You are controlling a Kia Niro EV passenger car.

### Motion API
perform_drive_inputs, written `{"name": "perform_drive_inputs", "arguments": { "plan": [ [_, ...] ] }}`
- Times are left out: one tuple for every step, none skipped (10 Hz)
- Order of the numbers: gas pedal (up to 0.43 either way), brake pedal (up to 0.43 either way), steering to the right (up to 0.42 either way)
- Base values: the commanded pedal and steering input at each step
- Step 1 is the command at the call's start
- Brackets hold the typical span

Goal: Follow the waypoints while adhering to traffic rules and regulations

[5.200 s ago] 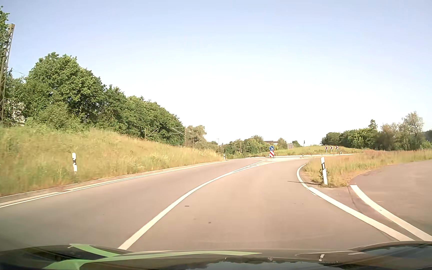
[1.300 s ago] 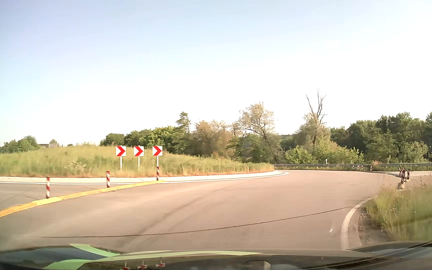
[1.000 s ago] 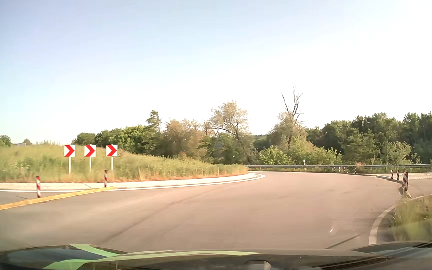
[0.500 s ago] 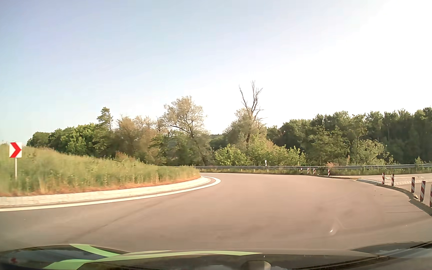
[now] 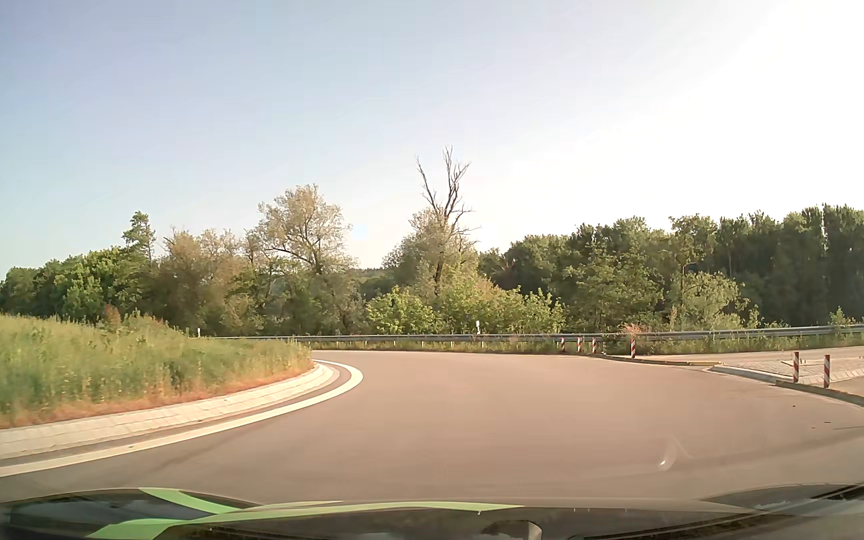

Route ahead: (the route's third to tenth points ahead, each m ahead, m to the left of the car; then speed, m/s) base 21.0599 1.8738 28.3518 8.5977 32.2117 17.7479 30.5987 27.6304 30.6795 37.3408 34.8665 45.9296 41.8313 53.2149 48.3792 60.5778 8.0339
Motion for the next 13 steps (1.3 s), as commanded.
{"name": "perform_drive_inputs", "arguments": {
  "plan": [
    [0.0,0.0,0.016],
    [0.0,0.0,0.006],
    [0.0,0.0,0.0],
    [0.0,0.0,-0.012],
    [0.0,0.0,-0.023],
    [0.0,0.0,-0.031],
    [0.0,0.0,-0.042],
    [0.0,0.0,-0.051],
    [0.0,0.0,-0.058],
    [0.0,0.0,-0.068],
    [0.008,0.0,-0.081],
    [0.02,0.0,-0.094],
    [0.047,0.0,-0.104]
  ]
}}
